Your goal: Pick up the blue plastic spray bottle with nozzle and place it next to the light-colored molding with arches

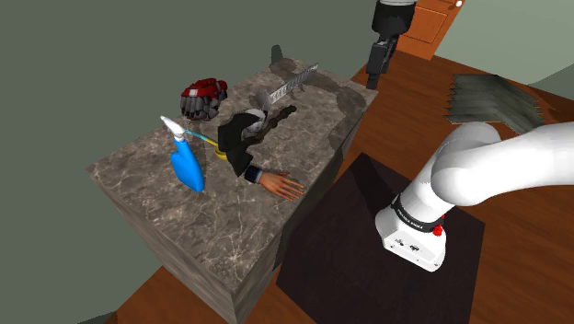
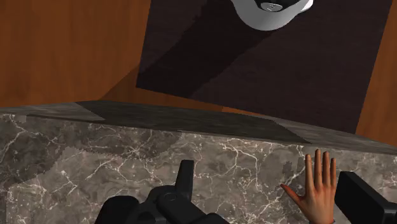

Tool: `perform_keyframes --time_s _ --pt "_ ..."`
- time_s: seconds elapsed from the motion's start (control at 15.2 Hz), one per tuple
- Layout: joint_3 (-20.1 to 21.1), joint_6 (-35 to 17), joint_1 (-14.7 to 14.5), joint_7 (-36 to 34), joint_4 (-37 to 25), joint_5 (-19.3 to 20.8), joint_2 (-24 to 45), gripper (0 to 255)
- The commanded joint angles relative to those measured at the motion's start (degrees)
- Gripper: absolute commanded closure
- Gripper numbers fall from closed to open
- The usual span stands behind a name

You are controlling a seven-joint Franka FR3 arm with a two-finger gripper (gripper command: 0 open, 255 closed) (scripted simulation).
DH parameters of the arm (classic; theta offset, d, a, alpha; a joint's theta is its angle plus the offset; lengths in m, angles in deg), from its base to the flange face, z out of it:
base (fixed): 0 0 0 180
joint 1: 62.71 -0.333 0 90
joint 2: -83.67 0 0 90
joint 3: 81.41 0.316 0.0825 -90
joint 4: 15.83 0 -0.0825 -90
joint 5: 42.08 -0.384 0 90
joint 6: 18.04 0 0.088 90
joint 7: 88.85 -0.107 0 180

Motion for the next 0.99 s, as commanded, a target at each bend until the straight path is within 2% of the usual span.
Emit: perform_keyframes --time_s 0.0,0.46,0.92 --pt "0.0 0.0 0.0 0.0 0.0 0.0 0.0 0" --pt "6.41 -8.24 -2.31 -7.67 -2.23 -5.42 9.1 0" --pt "12.48 -15.71 -3.75 -14.96 -7.83 -8.12 20.4 0"
